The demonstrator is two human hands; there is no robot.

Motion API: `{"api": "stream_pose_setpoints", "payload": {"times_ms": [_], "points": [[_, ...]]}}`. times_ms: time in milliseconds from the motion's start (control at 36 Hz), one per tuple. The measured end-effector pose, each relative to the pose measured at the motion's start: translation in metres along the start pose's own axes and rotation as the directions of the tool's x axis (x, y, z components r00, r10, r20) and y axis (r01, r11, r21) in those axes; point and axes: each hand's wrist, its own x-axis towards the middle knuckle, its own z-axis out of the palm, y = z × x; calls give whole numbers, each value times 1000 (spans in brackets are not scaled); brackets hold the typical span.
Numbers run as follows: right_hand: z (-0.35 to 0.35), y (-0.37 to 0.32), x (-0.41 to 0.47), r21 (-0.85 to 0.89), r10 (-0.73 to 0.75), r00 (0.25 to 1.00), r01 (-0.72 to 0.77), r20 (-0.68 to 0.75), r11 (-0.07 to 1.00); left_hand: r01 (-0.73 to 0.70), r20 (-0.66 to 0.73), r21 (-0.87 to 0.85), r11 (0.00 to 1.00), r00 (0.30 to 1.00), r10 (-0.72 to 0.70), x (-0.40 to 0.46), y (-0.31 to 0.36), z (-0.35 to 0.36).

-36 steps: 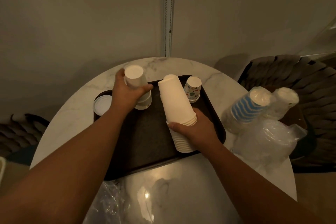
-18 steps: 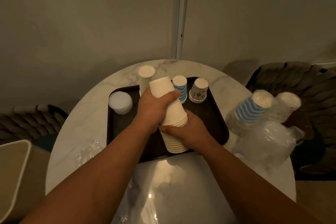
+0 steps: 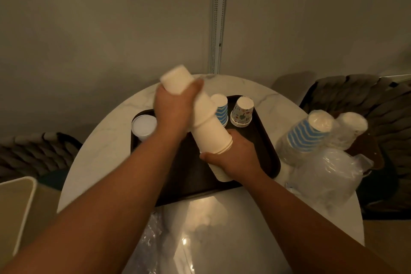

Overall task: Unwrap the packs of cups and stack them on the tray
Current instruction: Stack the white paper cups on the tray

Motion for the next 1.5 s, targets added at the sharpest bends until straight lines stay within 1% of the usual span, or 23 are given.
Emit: {"api": "stream_pose_setpoints", "payload": {"times_ms": [56, 111, 194, 278, 333, 611, 722, 833, 861, 889, 944, 972, 1000, 1028, 1056, 1083, 1139, 1167, 1194, 1250, 1278, 1389, 1500], "points": [[-3, 8, 1, 14, 28, 1000, -28, 5, 1000, -123, -20, -13, 992, 992, 123, 25, 20, -4], [-4, 13, 2, 27, 47, 999, -47, 2, 999, -249, 3, 51, 967, 968, 249, 41, 35, -6], [-4, 17, 4, 37, 65, 998, -65, 2, 997, -351, 57, 155, 923, 936, 346, 56, 37, -3], [-4, 19, 7, 45, 77, 997, -77, 5, 996, -344, 99, 227, 911, 939, 330, 67, 18, 2], [-5, 21, 8, 51, 85, 996, -85, 4, 995, -328, 97, 259, 908, 945, 314, 69, 1, 2], [-5, 30, 12, 60, 105, 994, -104, -9, 993, -175, 135, 325, 929, 981, 138, 73, -81, 10], [-5, 33, 12, 67, 103, 995, -102, -12, 993, -142, 132, 326, 935, 986, 104, 72, -92, 12], [-6, 31, 9, 95, 112, 994, -112, 6, 989, -136, 187, 329, 934, 979, 77, 72, -90, 6], [-6, 31, 9, 116, 118, 993, -118, 14, 986, -132, 186, 308, 942, 980, 76, 68, -87, 3], [-7, 29, 8, 136, 122, 992, -124, 25, 983, -135, 151, 281, 950, 984, 95, 62, -84, -2], [-8, 27, 8, 178, 135, 989, -143, 57, 974, -169, 13, 225, 960, 985, 170, 45, -76, -10], [-8, 25, 8, 201, 143, 987, -156, 76, 967, -217, -45, 182, 959, 973, 228, 33, -70, -14], [-8, 24, 8, 226, 153, 984, -171, 94, 959, -267, -61, 132, 955, 959, 277, 23, -65, -15], [-8, 23, 8, 250, 160, 981, -184, 112, 951, -286, -34, 67, 956, 957, 289, 13, -60, -16], [-8, 22, 8, 271, 161, 978, -193, 133, 943, -257, 29, 4, 966, 966, 257, 5, -56, -15], [-7, 20, 8, 289, 155, 976, -195, 156, 937, -183, 136, -38, 982, 973, 186, -2, -50, -12], [-7, 14, 6, 320, 129, 970, -191, 206, 928, 13, 339, -62, 998, 941, 9, -14, -43, -6], [-7, 12, 5, 330, 114, 966, -188, 232, 925, 100, 391, -64, 993, 918, -67, -18, -42, -3], [-8, 10, 3, 337, 98, 961, -184, 258, 923, 152, 408, -63, 986, 906, -113, -20, -43, -1], [-7, 6, 0, 333, 75, 956, -172, 285, 927, 178, 397, -84, 980, 908, -131, -26, -40, 0], [-6, 5, -1, 317, 71, 959, -160, 274, 935, 180, 378, -96, 979, 917, -132, -28, -40, 1], [-5, 1, -7, 215, 68, 983, -104, 169, 971, 162, 303, -125, 979, 946, -118, -33, -41, 5], [-7, -3, -11, 130, 53, 992, -68, 116, 989, 141, 227, -87, 986, 967, -118, -36, -44, 6]]}}
